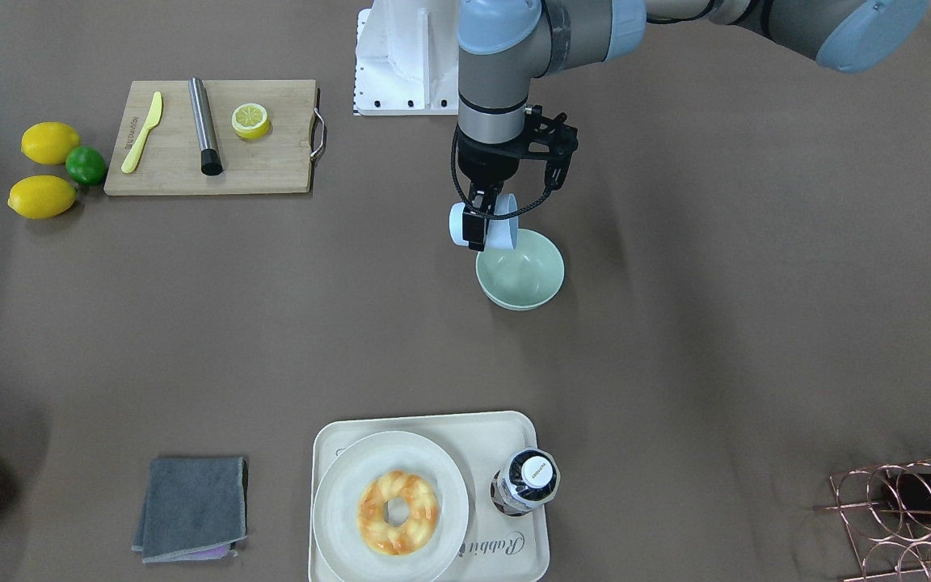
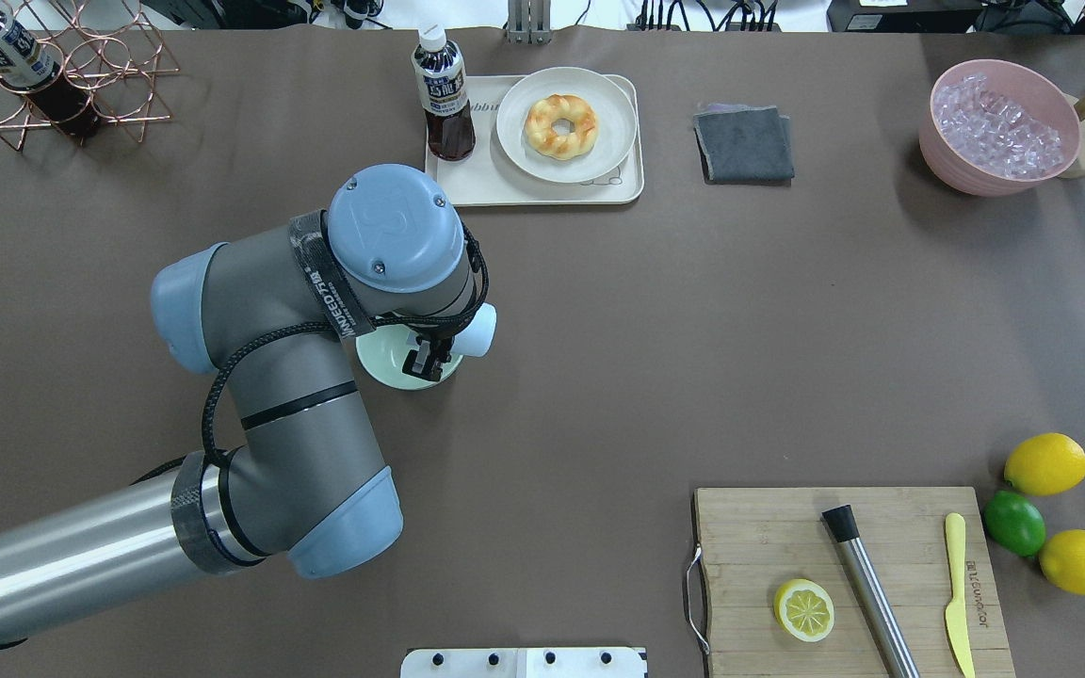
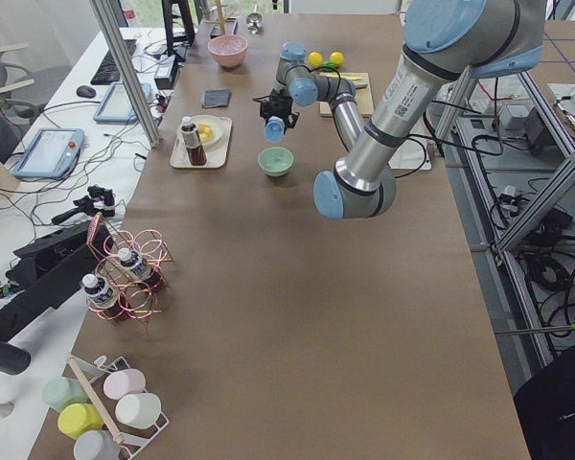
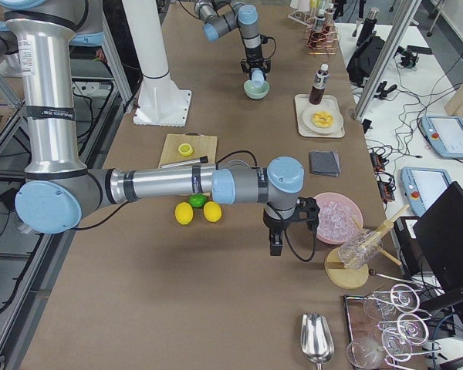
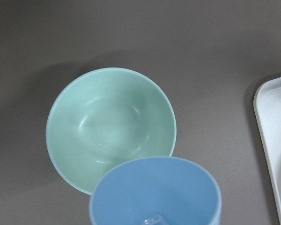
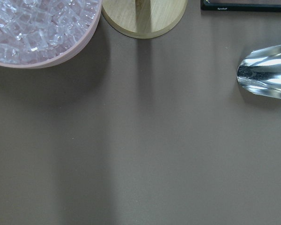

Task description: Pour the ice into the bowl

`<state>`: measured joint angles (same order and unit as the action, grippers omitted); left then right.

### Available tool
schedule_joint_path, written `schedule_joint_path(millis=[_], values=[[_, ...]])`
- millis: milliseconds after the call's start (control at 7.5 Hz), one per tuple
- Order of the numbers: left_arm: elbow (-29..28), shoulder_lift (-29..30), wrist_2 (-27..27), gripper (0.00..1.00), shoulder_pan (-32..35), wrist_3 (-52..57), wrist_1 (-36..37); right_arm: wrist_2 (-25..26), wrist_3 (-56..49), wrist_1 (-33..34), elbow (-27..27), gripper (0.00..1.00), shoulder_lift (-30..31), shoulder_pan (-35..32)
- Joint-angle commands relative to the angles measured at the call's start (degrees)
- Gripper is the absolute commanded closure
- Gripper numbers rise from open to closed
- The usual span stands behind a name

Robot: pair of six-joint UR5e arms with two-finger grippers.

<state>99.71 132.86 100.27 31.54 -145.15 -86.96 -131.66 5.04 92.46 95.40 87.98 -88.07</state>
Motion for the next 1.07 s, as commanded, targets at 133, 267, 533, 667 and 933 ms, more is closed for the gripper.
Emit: schedule_joint_path(millis=[133,267,533,667,933], values=[[-4.26,-4.62,-0.07,0.39,0.63,-8.98,-12.84,0.00,-0.03,0.00,-0.03,0.01,0.00,0.00],[-4.70,-5.32,-0.16,0.39,0.28,-10.84,-14.54,0.00,0.05,0.00,-0.03,0.01,0.00,0.00],[-4.79,-6.12,-0.34,0.39,0.19,-14.09,-18.05,0.00,-0.03,0.00,0.05,0.01,0.00,0.00],[-4.53,-5.95,-0.43,0.39,0.62,-16.80,-20.07,0.09,0.05,0.00,0.40,0.01,0.00,0.00],[-4.79,-6.38,-5.05,0.40,0.19,-21.55,-24.72,0.09,0.05,0.00,0.49,0.01,0.00,0.00]])
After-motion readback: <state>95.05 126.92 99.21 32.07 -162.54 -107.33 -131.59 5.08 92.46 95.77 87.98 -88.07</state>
